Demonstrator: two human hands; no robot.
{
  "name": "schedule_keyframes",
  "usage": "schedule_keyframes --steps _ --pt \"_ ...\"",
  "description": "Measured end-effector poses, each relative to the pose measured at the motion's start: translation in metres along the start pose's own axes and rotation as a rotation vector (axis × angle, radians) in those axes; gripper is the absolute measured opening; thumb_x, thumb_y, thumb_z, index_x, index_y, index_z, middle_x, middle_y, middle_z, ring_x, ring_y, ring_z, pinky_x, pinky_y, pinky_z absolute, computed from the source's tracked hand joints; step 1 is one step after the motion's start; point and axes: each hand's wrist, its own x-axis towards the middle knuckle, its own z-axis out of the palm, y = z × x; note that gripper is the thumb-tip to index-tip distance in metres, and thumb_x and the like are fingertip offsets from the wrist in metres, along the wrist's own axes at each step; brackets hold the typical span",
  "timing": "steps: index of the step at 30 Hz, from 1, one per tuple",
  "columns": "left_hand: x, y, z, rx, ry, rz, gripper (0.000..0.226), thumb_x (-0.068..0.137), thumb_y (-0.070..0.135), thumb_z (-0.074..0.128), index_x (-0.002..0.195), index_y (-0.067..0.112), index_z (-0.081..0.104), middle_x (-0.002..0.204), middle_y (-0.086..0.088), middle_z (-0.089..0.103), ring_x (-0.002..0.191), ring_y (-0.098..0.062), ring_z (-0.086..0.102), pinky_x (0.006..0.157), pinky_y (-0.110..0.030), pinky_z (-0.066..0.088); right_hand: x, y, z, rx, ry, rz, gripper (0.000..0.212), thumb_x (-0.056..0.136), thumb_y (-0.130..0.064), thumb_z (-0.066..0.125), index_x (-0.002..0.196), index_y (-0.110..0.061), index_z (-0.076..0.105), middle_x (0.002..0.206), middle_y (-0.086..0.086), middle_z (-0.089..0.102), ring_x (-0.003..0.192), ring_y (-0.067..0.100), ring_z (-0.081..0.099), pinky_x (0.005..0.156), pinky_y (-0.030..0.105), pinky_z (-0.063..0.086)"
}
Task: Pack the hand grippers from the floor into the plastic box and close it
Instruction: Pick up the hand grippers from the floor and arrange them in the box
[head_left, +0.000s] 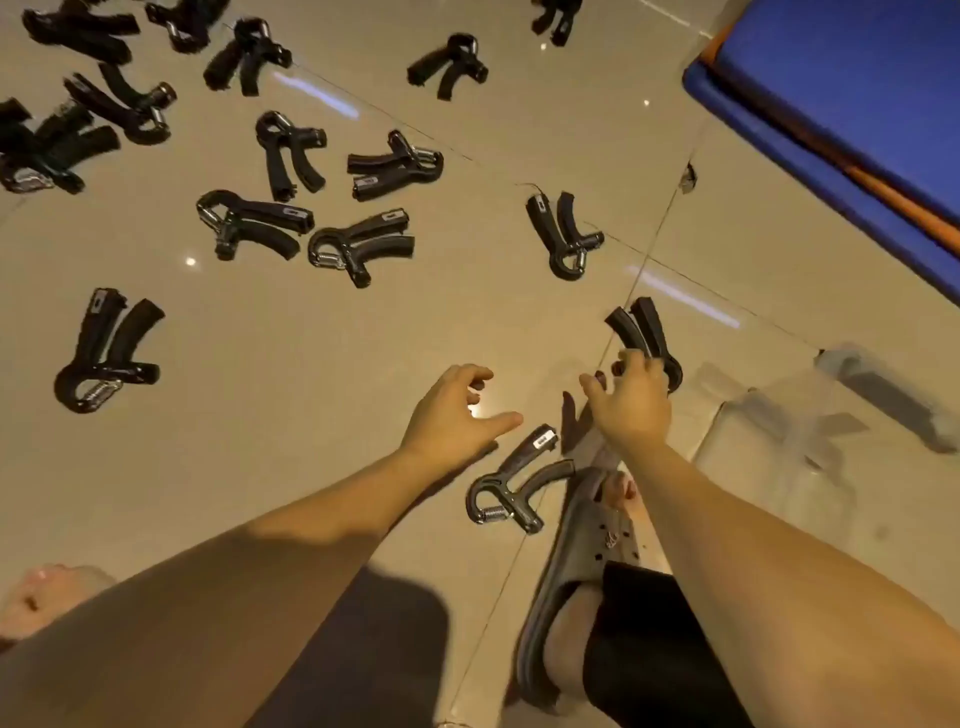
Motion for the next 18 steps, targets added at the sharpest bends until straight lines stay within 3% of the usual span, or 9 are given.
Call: schedule_keyframes --steps 5,7,11,18 --pt "-0.002 -0.010 0.054 0.251 -0.085 0.048 0.088 0.062 0.065 0.082 0.136 0.027 0.053 0.123 0.010 0.048 0.115 -0.010 0.054 0.098 -0.032 0.048 0.052 0.043 -0.013 -0.062 0.068 0.032 0.075 0.085 -0.050 0.071 0.145 -0.014 0.043 0.136 0.015 0.048 0.121 0.038 0.050 0.098 0.052 0.048" --pt "-0.004 -0.015 0.074 0.376 -0.051 0.075 0.095 0.058 0.072 0.077 0.138 0.029 0.050 0.122 0.009 0.045 0.113 -0.013 0.047 0.099 -0.033 0.043 0.068 0.052 -0.012 -0.078 0.065 0.027 0.080 0.084 -0.051 0.073 0.146 -0.011 0.039 0.138 0.015 0.048 0.122 0.037 0.049 0.100 0.052 0.046" --pt "-0.007 -0.022 0.094 0.483 -0.017 0.154 0.094 0.056 0.077 0.070 0.137 0.033 0.048 0.117 0.011 0.043 0.110 -0.011 0.039 0.097 -0.032 0.036 0.091 0.054 -0.004 -0.037 0.031 -0.010 0.070 0.084 -0.053 0.072 0.134 -0.010 0.048 0.127 0.014 0.056 0.116 0.036 0.051 0.096 0.052 0.046" --pt "0.001 -0.029 0.072 0.418 0.173 0.075 0.077 0.067 0.052 0.085 0.134 0.028 0.058 0.112 0.006 0.048 0.106 -0.016 0.044 0.092 -0.030 0.031 0.081 0.045 0.017 0.045 0.126 0.030 0.060 0.084 -0.047 0.074 0.130 -0.012 0.059 0.121 0.011 0.057 0.112 0.034 0.051 0.091 0.048 0.047"
